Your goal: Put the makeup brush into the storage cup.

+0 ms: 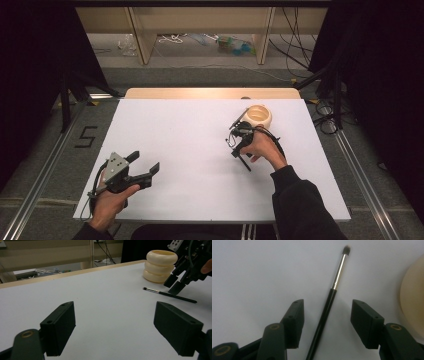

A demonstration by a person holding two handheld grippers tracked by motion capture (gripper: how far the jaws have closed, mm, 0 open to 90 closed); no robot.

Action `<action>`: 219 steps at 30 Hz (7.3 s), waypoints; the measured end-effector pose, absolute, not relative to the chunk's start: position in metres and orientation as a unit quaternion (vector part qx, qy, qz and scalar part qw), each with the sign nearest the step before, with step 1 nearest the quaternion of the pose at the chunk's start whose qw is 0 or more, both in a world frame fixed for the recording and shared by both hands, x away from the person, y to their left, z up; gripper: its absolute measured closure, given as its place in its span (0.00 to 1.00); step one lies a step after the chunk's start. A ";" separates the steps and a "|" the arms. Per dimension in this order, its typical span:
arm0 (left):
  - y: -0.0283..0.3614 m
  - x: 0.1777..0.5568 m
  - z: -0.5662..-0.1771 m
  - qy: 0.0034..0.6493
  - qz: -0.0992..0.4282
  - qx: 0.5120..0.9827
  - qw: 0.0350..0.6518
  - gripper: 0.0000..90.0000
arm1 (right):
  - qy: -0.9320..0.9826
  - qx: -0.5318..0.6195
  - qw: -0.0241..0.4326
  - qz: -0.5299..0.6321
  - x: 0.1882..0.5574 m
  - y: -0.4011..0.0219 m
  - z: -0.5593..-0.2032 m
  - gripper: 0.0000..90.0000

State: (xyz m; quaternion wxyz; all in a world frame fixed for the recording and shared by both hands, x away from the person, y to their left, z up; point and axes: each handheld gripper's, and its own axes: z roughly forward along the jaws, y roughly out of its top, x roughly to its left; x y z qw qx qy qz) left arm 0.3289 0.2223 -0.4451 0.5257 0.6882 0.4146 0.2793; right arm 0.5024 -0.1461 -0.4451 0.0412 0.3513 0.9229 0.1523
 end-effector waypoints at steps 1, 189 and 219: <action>0.222 0.329 -0.445 0.413 0.279 0.689 0.526 0.20 | 0.923 0.350 0.039 0.152 0.503 -0.146 -0.446 0.53; 0.222 0.329 -0.442 0.415 0.274 0.684 0.534 0.21 | 0.692 0.404 0.272 0.532 0.548 -0.245 -0.391 0.93; 0.222 0.328 -0.442 0.415 0.274 0.683 0.535 0.21 | 0.705 0.415 0.261 0.512 0.551 -0.246 -0.411 0.93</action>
